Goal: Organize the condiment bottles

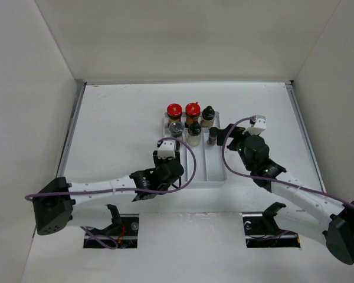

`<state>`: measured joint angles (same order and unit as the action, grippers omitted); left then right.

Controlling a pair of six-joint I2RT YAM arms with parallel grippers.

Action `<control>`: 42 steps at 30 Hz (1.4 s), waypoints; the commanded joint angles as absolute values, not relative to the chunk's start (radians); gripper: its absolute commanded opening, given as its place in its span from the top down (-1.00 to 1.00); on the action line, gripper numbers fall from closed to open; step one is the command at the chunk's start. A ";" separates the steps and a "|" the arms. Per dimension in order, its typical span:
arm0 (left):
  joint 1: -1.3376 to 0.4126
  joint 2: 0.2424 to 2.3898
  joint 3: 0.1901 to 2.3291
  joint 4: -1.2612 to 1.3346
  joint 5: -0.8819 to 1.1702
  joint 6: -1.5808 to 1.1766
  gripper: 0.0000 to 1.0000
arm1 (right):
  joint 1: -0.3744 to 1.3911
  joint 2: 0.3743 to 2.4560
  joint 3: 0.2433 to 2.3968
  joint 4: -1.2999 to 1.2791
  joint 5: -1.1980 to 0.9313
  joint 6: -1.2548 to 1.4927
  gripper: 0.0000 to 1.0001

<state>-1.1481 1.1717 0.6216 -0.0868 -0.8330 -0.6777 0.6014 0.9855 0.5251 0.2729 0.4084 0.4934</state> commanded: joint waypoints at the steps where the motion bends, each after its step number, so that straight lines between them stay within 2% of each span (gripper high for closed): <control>1: -1.153 1.206 0.601 0.052 -0.827 -0.686 0.32 | 0.593 0.969 0.526 0.327 0.419 0.506 -0.99; 5: -1.142 1.226 0.580 0.064 -0.819 -0.690 0.26 | 0.593 0.968 0.519 0.336 0.425 0.508 -0.99; 9: -1.139 1.230 0.565 0.061 -0.811 -0.696 0.04 | 0.590 0.968 0.517 0.336 0.433 0.508 -1.00; 15: -1.139 1.171 0.560 0.055 -0.825 -0.680 -0.48 | 0.588 0.965 0.520 0.336 0.442 0.508 -1.00; 19: -1.137 1.115 0.560 0.048 -0.833 -0.661 -0.73 | 0.585 0.965 0.520 0.336 0.442 0.508 -1.00; 21: -1.125 1.076 0.561 0.040 -0.825 -0.660 -1.00 | 0.584 0.968 0.522 0.336 0.442 0.508 -1.00; 29: -1.056 0.861 0.563 0.021 -0.842 -0.577 -1.00 | 0.578 0.953 0.515 0.336 0.460 0.509 -1.00; 34: -0.827 0.713 0.503 0.000 -0.816 -0.676 -1.00 | 0.574 0.945 0.503 0.336 0.468 0.525 -1.00; 35: -0.761 0.710 0.496 -0.015 -0.802 -0.713 -1.00 | 0.571 0.945 0.502 0.336 0.468 0.528 -0.86; 36: -0.698 0.713 0.488 -0.031 -0.783 -0.744 -1.00 | 0.568 0.946 0.500 0.336 0.466 0.531 -0.61; 38: -0.571 0.747 0.482 -0.061 -0.712 -0.794 -1.00 | 0.564 0.953 0.497 0.337 0.468 0.534 0.03; 39: -0.511 0.773 0.482 -0.080 -0.665 -0.820 -1.00 | 0.561 0.957 0.497 0.337 0.468 0.535 0.28; 41: -0.411 0.827 0.471 -0.089 -0.559 -0.865 -1.00 | 0.561 0.965 0.500 0.328 0.468 0.541 0.55; 42: -0.368 0.856 0.463 -0.078 -0.511 -0.877 -1.00 | 0.559 0.969 0.500 0.327 0.469 0.543 0.60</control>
<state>-0.4530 0.7952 0.4946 -0.0429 -0.6834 -0.7826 0.5682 0.9642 0.5014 0.2806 0.4538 0.5278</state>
